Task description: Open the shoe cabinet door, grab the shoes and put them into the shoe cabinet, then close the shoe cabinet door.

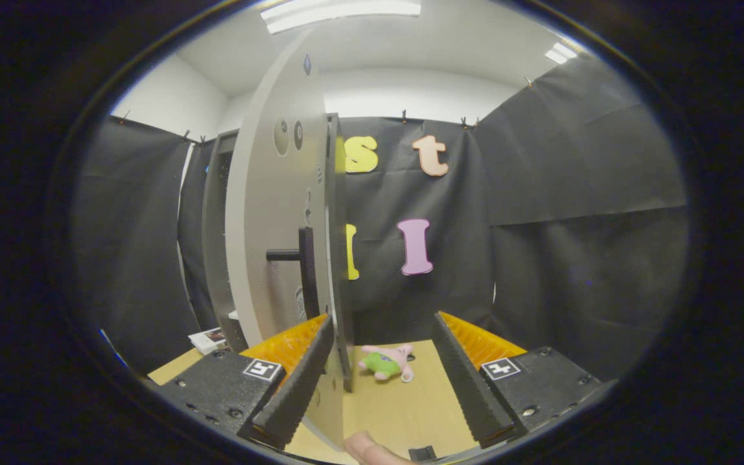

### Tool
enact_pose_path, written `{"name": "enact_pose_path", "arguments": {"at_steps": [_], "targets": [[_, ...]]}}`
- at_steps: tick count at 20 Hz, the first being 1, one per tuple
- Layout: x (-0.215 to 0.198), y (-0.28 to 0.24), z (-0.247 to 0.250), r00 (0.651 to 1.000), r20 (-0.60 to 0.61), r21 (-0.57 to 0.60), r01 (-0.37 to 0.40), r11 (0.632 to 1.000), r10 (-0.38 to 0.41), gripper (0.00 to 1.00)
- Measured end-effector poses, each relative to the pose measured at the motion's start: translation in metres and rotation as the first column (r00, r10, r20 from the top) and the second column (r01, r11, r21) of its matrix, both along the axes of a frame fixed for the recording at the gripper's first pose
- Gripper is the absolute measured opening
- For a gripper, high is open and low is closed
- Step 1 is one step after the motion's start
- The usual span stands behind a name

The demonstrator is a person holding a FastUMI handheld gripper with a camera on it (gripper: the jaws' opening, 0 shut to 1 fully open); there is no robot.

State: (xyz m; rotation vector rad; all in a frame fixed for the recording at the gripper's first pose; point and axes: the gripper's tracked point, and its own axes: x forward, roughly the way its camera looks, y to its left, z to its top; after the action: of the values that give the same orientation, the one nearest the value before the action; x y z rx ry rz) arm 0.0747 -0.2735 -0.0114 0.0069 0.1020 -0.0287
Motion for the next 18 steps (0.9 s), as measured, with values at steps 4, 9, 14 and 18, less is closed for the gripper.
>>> {"name": "enact_pose_path", "arguments": {"at_steps": [4, 9, 14, 18], "targets": [[-0.002, 0.0, 0.002, 0.999, 0.014, -0.029, 0.041, 0.999, -0.04, 0.96], [-0.007, 0.0, 0.005, 0.995, 0.027, -0.041, 0.093, 0.995, -0.092, 0.96], [-0.01, 0.057, 0.001, 0.998, 0.033, 0.003, 0.048, 0.999, -0.048, 0.96], [-0.008, 0.11, -0.003, 1.0, 0.015, 0.061, -0.003, 0.998, 0.002, 0.96]]}}
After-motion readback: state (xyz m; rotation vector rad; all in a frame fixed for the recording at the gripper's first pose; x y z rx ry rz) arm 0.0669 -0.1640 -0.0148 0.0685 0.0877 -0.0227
